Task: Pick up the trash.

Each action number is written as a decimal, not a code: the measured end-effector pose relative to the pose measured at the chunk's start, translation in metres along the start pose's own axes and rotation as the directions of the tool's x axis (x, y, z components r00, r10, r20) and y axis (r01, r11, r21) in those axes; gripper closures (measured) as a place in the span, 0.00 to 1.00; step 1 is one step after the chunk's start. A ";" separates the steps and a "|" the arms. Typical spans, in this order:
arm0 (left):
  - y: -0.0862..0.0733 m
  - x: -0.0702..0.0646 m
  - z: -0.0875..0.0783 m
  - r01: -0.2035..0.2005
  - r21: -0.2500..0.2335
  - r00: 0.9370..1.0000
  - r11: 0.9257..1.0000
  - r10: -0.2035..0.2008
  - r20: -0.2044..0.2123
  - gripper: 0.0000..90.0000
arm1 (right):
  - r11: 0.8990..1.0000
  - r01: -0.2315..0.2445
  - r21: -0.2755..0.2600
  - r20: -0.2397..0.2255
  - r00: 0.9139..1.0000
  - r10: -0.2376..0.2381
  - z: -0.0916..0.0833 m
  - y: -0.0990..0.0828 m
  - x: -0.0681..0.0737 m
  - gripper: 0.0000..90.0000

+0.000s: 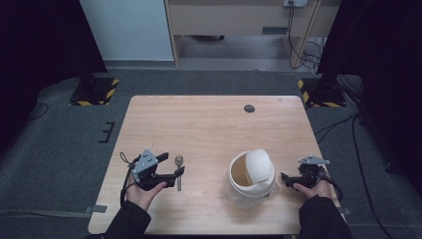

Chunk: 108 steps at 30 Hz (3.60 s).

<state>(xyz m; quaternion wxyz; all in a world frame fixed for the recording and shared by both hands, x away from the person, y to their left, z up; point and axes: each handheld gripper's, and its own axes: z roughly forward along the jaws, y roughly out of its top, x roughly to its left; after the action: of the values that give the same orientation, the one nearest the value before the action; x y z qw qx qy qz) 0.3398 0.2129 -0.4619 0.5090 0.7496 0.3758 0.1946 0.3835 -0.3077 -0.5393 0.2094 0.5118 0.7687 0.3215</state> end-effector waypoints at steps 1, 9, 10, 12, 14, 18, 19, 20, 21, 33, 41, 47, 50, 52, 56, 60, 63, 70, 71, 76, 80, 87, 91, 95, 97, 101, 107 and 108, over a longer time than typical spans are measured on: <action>-0.002 0.002 0.001 0.002 0.010 1.000 1.000 -0.002 -0.010 0.21 | 1.000 0.000 0.000 0.000 1.000 0.000 0.000 0.000 0.000 0.01; -0.020 0.018 0.020 0.043 0.116 0.998 0.992 -0.036 -0.060 0.21 | 1.000 0.000 0.000 0.000 1.000 0.000 0.000 0.000 0.000 0.01; -0.021 0.019 0.023 0.045 0.132 0.997 0.990 -0.037 -0.067 0.22 | 1.000 0.000 0.000 0.000 1.000 0.000 0.000 0.000 0.000 0.01; -0.025 0.021 0.027 0.052 0.157 0.996 0.986 -0.040 -0.078 0.22 | 1.000 0.000 0.000 0.000 1.000 0.000 0.000 0.000 0.000 0.01; -0.027 0.021 0.030 0.057 0.175 0.995 0.983 -0.041 -0.096 0.23 | 1.000 0.000 0.000 0.000 1.000 0.000 0.000 0.000 0.000 0.01; -0.029 0.021 0.037 0.066 0.202 0.993 0.977 -0.045 -0.108 0.24 | 1.000 0.000 0.000 0.000 1.000 0.000 0.000 0.000 0.000 0.01; -0.029 0.020 0.040 0.068 0.214 0.993 0.975 -0.045 -0.111 0.24 | 1.000 0.000 0.000 0.000 1.000 0.000 0.000 0.000 0.000 0.01; -0.030 0.020 0.042 0.069 0.227 0.993 0.972 -0.044 -0.114 0.25 | 1.000 0.000 0.000 0.000 1.000 0.000 0.000 0.000 0.000 0.01; -0.031 0.019 0.044 0.072 0.241 0.992 0.968 -0.044 -0.117 0.25 | 1.000 0.000 0.000 0.000 1.000 0.000 0.000 0.000 0.000 0.01; -0.038 0.017 0.061 0.097 0.340 0.990 0.935 -0.055 -0.130 0.39 | 1.000 0.000 0.000 0.000 1.000 0.000 0.000 0.000 0.000 0.01; -0.039 0.016 0.064 0.077 0.360 0.990 0.930 -0.029 -0.139 0.59 | 1.000 0.000 0.000 0.000 1.000 0.000 0.000 0.000 0.000 0.01; -0.038 0.017 0.063 0.051 0.371 0.989 0.927 0.005 -0.149 0.72 | 1.000 0.000 0.000 0.000 1.000 0.000 0.000 0.000 0.000 0.01; -0.038 0.019 0.062 0.043 0.373 0.989 0.927 0.013 -0.149 0.78 | 1.000 0.000 0.000 0.000 1.000 0.000 0.000 0.000 0.000 0.01; -0.038 0.021 0.062 0.045 0.374 0.989 0.926 0.012 -0.149 0.82 | 1.000 0.000 -0.001 -0.002 1.000 0.000 0.000 0.000 0.000 0.02; -0.037 0.024 0.061 0.055 0.376 0.989 0.925 0.001 -0.147 0.88 | 1.000 -0.004 -0.005 -0.001 1.000 0.004 -0.001 0.000 0.000 0.03; -0.036 0.024 0.060 0.067 0.378 0.990 0.923 -0.015 -0.139 0.88 | 1.000 -0.006 -0.012 0.002 1.000 0.006 -0.002 -0.001 0.000 0.07; -0.032 0.023 0.058 0.061 0.354 0.992 0.933 -0.017 -0.126 0.88 | 1.000 -0.008 -0.021 0.003 1.000 0.008 -0.003 -0.001 -0.002 0.12; -0.014 0.019 0.043 0.038 0.234 0.994 0.972 -0.013 -0.108 0.88 | 1.000 -0.026 -0.010 -0.023 0.999 0.025 -0.008 0.002 -0.004 0.26; -0.010 0.019 0.040 0.033 0.212 0.994 0.977 -0.010 -0.105 0.88 | 0.999 -0.031 -0.011 -0.025 0.999 0.031 -0.008 0.003 -0.004 0.26; 0.005 0.019 0.020 0.042 0.086 0.995 0.995 -0.035 -0.091 0.88 | 0.996 -0.058 -0.065 -0.039 0.998 0.056 -0.016 0.009 -0.004 0.34; 0.015 0.017 0.004 0.038 -0.003 0.996 0.999 -0.039 -0.079 0.88 | 0.987 -0.083 -0.134 -0.051 0.996 0.077 -0.026 0.017 -0.002 0.37; 0.034 0.009 -0.017 0.009 -0.144 0.999 0.990 -0.016 -0.049 0.88 | 0.936 -0.146 -0.319 -0.096 0.988 0.122 -0.053 0.040 0.008 0.42; 0.042 0.002 -0.023 -0.005 -0.189 1.000 0.982 -0.001 -0.028 0.88 | 0.906 -0.151 -0.395 -0.112 0.987 0.115 -0.070 0.051 0.015 0.44; 0.048 -0.006 -0.026 -0.009 -0.216 1.000 0.976 0.009 -0.001 0.88 | 0.877 -0.175 -0.447 -0.152 0.981 0.118 -0.086 0.064 0.020 0.45; 0.052 -0.010 -0.027 -0.013 -0.232 1.000 0.973 0.016 0.012 0.88 | 0.864 -0.186 -0.468 -0.179 0.977 0.113 -0.095 0.070 0.024 0.46; 0.059 -0.020 -0.030 -0.028 -0.256 0.999 0.966 0.039 0.038 0.88 | 0.837 -0.175 -0.519 -0.217 0.974 0.069 -0.114 0.083 0.034 0.46; 0.068 -0.035 -0.035 -0.046 -0.285 0.995 0.957 0.069 0.073 0.88 | 0.803 -0.173 -0.571 -0.270 0.963 0.015 -0.137 0.102 0.055 0.45; 0.069 -0.037 -0.035 -0.049 -0.290 0.994 0.956 0.075 0.078 0.88 | 0.797 -0.173 -0.578 -0.281 0.960 0.005 -0.140 0.104 0.059 0.45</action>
<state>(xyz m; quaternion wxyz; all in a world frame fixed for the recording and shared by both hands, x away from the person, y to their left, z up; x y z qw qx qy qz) 0.3174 0.1928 -0.3817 0.6221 0.6871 0.2969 0.2298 0.3375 -0.2644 -0.3664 0.2396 0.4076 0.6239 0.6222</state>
